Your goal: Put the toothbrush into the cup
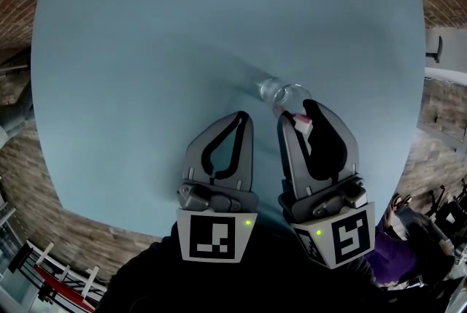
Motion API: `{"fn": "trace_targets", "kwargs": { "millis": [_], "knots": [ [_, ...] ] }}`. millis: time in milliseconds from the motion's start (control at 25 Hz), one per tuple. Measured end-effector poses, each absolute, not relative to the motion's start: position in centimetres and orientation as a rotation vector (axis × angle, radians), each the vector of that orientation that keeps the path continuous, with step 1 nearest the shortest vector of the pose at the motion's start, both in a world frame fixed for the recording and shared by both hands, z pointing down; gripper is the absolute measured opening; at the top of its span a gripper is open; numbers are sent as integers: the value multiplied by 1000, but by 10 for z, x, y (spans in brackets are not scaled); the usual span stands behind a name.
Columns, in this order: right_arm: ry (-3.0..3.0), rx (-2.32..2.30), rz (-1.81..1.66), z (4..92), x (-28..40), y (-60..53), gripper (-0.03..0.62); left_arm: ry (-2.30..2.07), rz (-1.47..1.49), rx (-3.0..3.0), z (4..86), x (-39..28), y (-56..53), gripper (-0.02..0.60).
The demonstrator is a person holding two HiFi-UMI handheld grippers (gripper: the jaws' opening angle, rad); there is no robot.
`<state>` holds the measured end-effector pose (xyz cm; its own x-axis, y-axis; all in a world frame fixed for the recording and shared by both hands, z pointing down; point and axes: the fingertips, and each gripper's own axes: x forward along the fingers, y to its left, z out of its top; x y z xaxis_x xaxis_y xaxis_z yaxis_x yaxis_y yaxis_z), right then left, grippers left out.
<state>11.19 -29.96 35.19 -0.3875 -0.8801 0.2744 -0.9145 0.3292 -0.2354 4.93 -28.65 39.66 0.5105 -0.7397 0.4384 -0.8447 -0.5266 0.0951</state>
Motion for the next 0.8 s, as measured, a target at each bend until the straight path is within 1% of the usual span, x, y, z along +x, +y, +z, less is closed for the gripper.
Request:
{"fn": "trace_targets", "kwargs": {
  "millis": [280,800],
  "knots": [
    [-2471,1665,537,354,110,-291,138,-1315,513,2471,392,51,-281,8],
    [-2438,1673,511,362,107,-269,138,-1346,524,2481,374,42,-264,8]
  ]
}}
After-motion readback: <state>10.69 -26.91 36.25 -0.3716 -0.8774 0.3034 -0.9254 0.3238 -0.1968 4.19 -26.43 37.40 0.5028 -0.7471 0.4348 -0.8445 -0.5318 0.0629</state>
